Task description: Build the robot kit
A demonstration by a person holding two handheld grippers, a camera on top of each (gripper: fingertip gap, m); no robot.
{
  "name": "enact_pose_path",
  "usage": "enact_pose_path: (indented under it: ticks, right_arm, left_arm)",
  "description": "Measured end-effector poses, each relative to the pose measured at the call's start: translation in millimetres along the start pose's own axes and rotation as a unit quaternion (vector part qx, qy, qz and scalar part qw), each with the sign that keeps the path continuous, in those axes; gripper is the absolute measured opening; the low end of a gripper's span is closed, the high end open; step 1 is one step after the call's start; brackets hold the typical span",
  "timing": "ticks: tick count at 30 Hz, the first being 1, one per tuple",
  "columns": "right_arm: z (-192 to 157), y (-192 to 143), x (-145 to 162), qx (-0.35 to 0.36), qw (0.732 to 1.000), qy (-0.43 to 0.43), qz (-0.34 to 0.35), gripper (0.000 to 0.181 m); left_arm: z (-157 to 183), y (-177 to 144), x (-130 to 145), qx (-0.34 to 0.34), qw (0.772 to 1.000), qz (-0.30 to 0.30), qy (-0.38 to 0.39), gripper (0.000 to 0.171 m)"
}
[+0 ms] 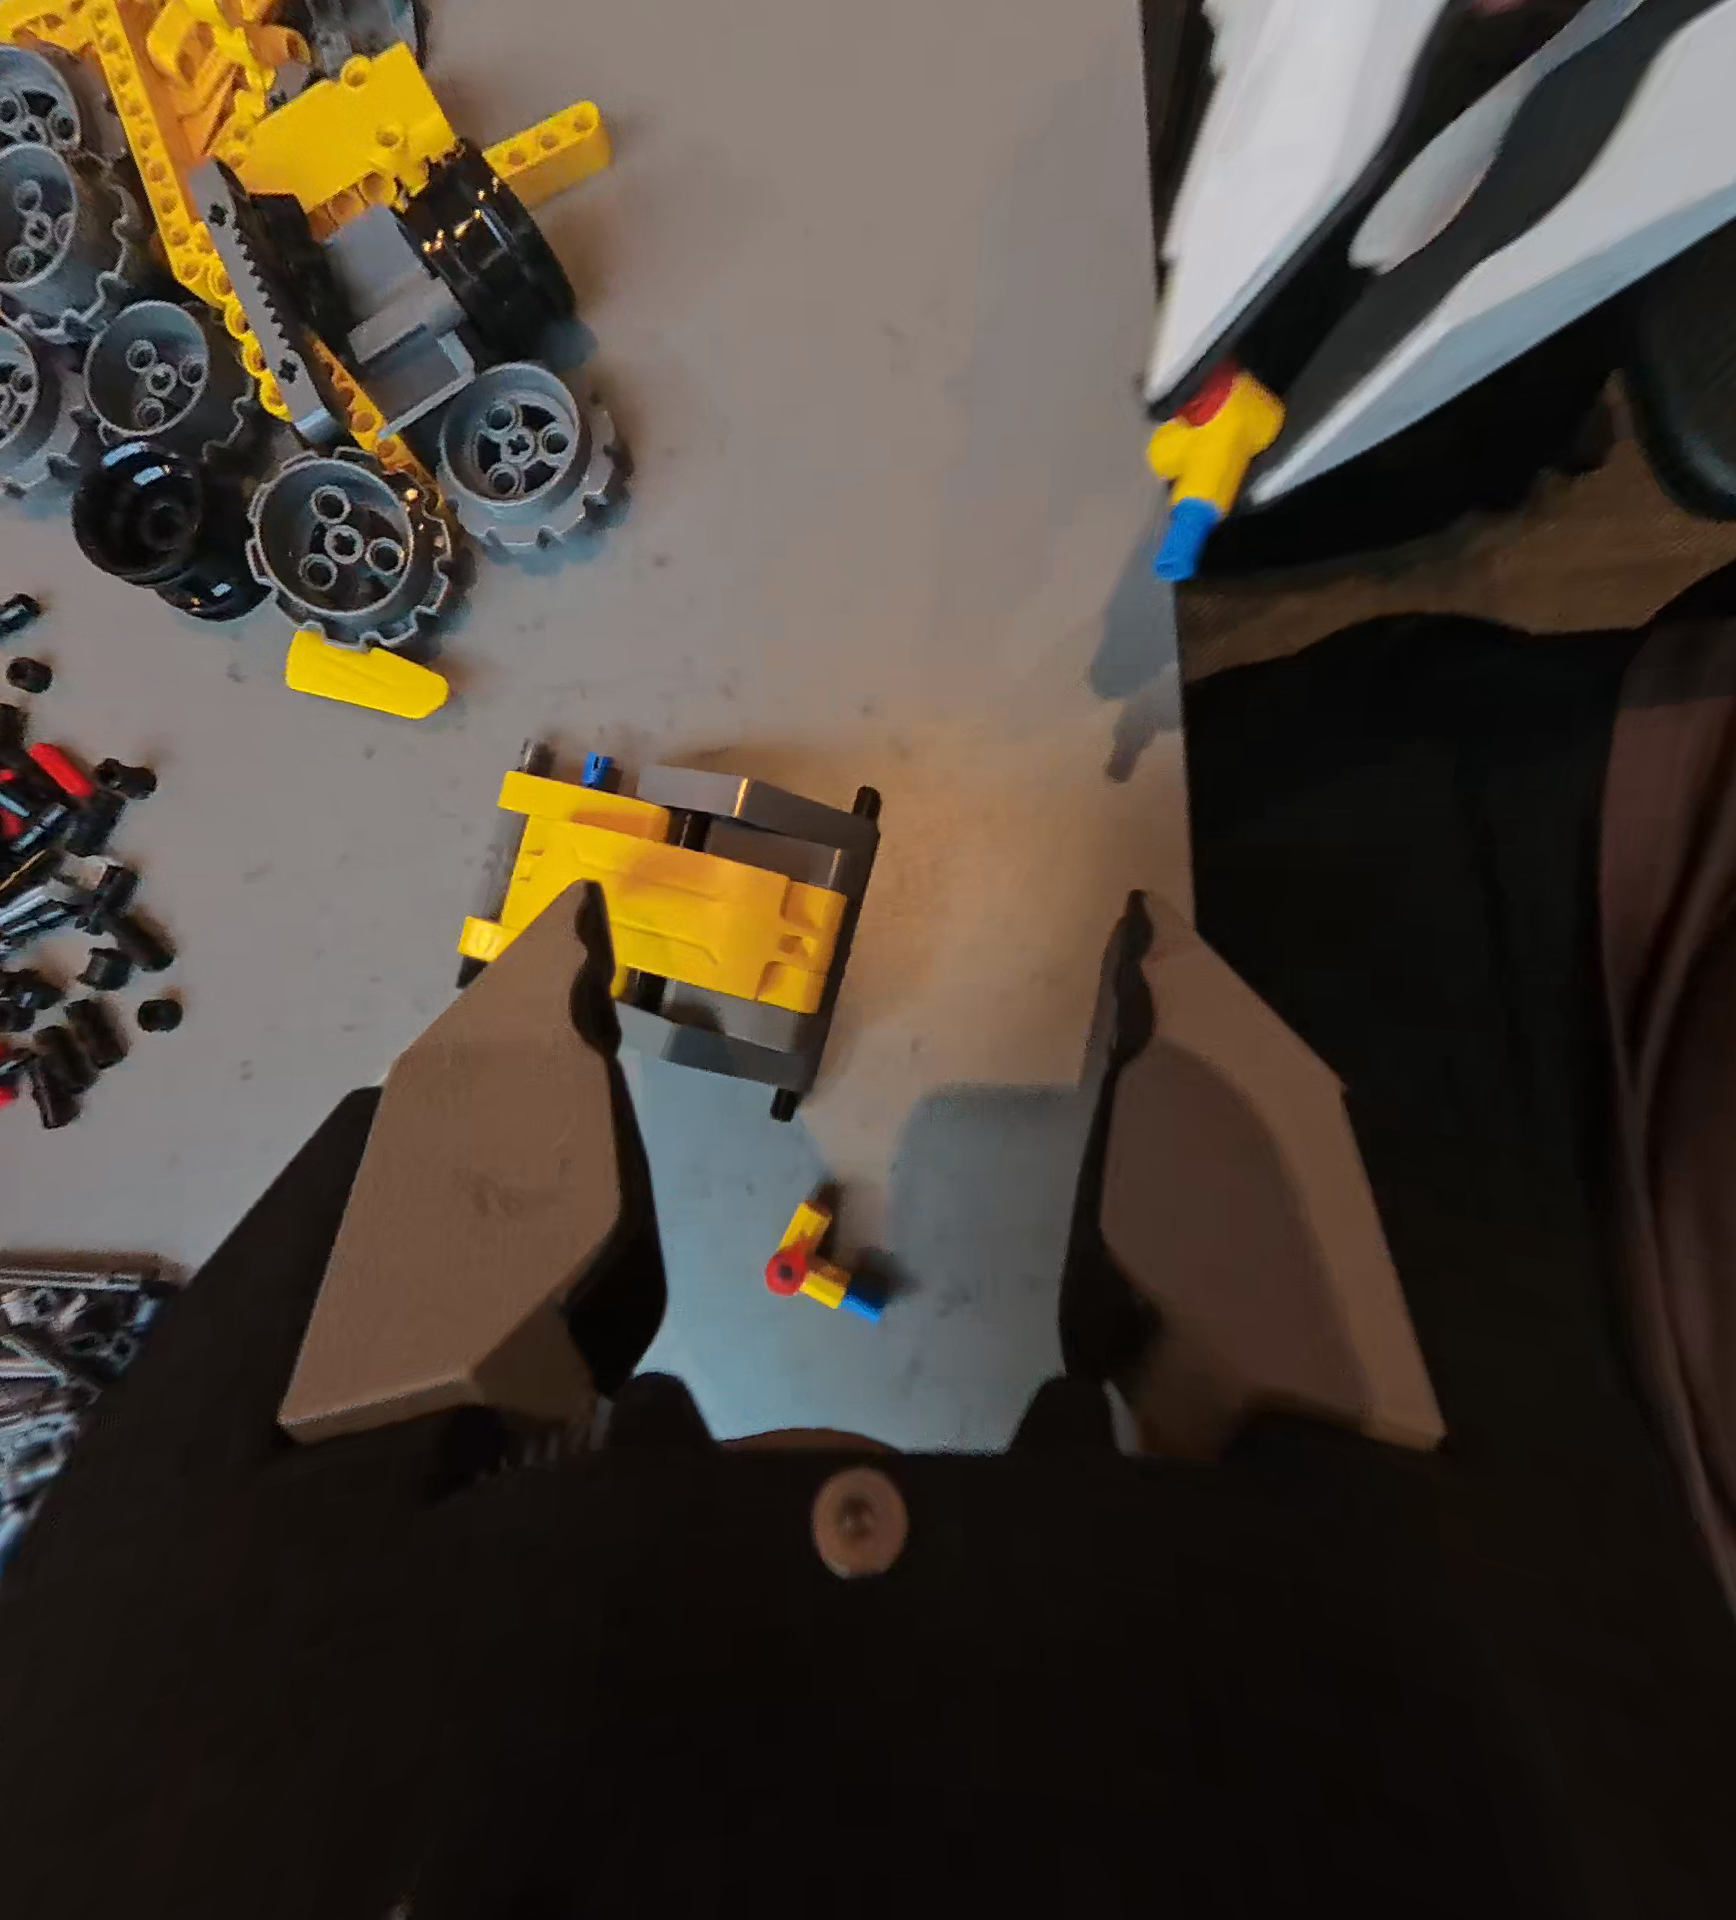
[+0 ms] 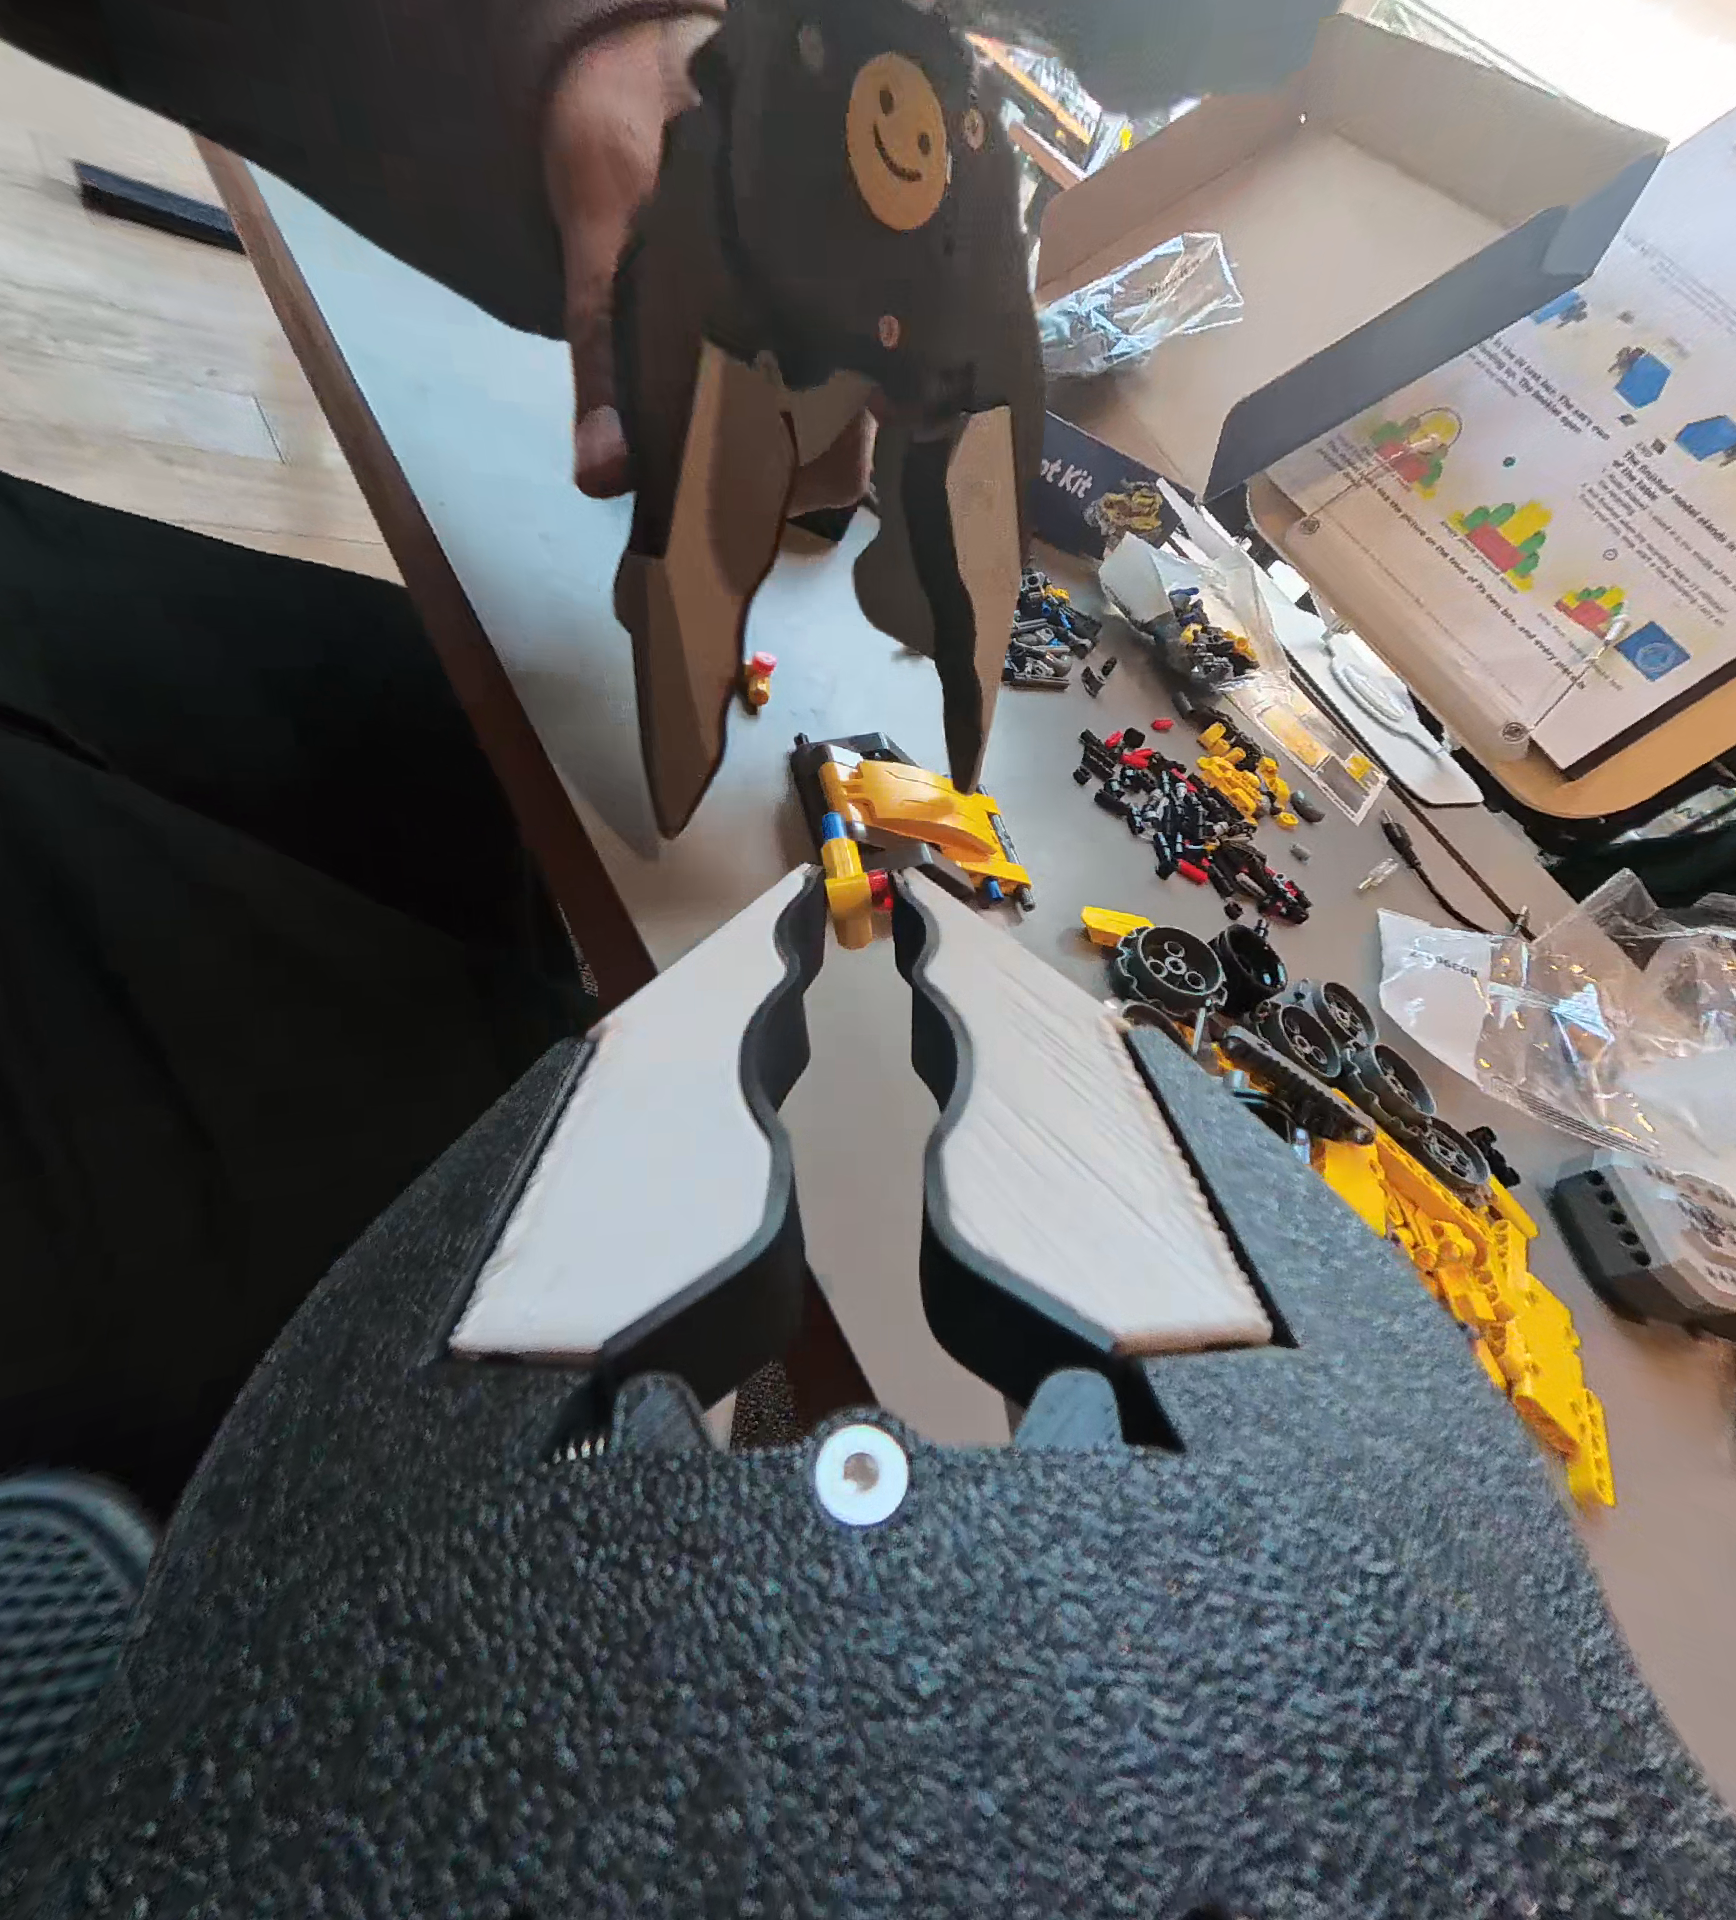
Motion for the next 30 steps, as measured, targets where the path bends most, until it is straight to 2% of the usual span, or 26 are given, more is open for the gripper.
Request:
enact_pose_path:
  ticks: [6,13,18,23,24,26,28,30]
  right_arm:
    - [-12,-9,-4,-0.009,1.0,0.007,0.017,0.012]
    - [-25,-12,6,-0.002,1.0,-0.017,0.002,0.012]
    - [-36,-3,22,0.003,0.998,-0.047,-0.037,0.012]
    - [-42,3,26,-0.003,0.998,-0.058,-0.038,0.012]
    - [-42,4,26,-0.005,0.998,-0.055,-0.037,0.011]
    - [-42,6,26,-0.009,0.998,-0.051,-0.032,0.011]
    - [-43,9,25,-0.016,0.998,-0.057,-0.033,0.011]
    - [-45,11,21,-0.015,0.996,-0.084,-0.031,0.012]
  left_arm:
    - [12,-2,3,0.027,0.999,-0.022,-0.02,0.108]
    - [58,-3,9,-0.043,0.998,-0.033,0.007,0.118]
    - [80,-3,17,-0.162,0.984,-0.068,0.037,0.103]
    - [83,-6,16,-0.284,0.95,-0.073,0.109,0.072]
    - [82,-5,15,-0.297,0.944,-0.078,0.121,0.07]
    - [80,0,21,-0.306,0.937,-0.106,0.132,0.057]
    - [75,-1,21,-0.326,0.928,-0.108,0.146,0.047]
    - [73,-2,21,-0.33,0.927,-0.111,0.141,0.046]
Point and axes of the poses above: each gripper's, where its closed fingertips meet, y out along the fingers, x out of its underside, z = x × y across the jaws, the point moved 3 cm from there along -y, back along the fingers, and after that the axes turned 8 degrees about y, right-handed, at the moved point
